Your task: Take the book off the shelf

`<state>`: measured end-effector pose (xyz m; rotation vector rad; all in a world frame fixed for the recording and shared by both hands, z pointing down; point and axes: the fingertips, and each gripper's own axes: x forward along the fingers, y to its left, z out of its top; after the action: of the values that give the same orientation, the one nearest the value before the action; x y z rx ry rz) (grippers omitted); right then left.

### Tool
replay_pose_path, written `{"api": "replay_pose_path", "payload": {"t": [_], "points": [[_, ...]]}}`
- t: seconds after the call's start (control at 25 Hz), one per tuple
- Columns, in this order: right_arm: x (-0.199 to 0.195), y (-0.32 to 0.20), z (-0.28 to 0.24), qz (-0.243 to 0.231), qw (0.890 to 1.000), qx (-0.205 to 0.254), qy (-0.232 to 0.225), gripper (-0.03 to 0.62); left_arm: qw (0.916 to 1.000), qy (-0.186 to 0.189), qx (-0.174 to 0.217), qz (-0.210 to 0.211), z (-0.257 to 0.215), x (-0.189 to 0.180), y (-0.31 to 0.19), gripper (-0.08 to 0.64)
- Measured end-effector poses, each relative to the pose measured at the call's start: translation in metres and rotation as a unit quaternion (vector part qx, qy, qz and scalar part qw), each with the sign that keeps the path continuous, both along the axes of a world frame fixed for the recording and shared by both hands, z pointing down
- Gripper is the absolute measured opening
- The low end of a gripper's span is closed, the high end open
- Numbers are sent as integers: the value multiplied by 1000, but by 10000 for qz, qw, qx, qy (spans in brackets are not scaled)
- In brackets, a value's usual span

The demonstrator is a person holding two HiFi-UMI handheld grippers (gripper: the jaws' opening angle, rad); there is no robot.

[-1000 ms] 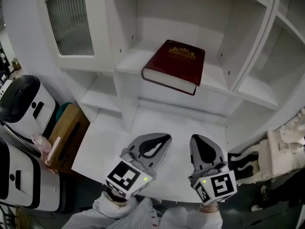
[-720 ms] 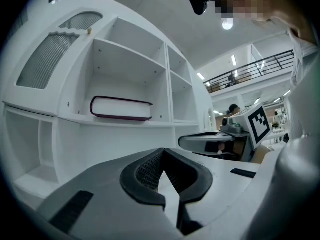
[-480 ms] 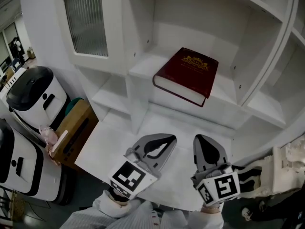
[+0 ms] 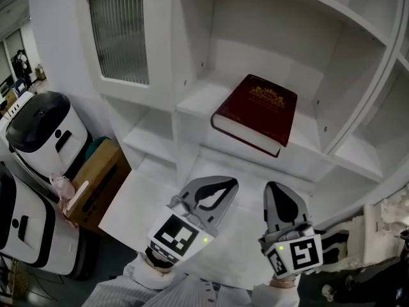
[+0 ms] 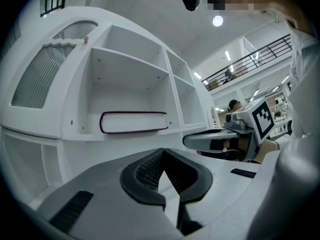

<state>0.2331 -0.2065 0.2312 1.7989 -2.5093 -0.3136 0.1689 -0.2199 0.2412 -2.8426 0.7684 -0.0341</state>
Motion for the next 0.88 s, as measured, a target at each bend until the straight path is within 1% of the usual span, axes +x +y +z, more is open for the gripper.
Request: {"api": "replay_pose_path", "payload": {"t": [0.4,0.72,0.84,0.88], "points": [[-4,-10,-16,10,9997,210,79,15,9991,-189,383,-19,-13,-1,-13,11],[-8,-14,-20,20,9993,195,323,17,9979,-296,571,56,-18,-3,-18,15],[-10,-14,-21,30,9988,212,438,22,9974,-354,620,88,-18,-3,-21,82],[-11,-15,-21,25,9985,226,488,45,9972,-375,649,79,-18,-3,-23,84]]}}
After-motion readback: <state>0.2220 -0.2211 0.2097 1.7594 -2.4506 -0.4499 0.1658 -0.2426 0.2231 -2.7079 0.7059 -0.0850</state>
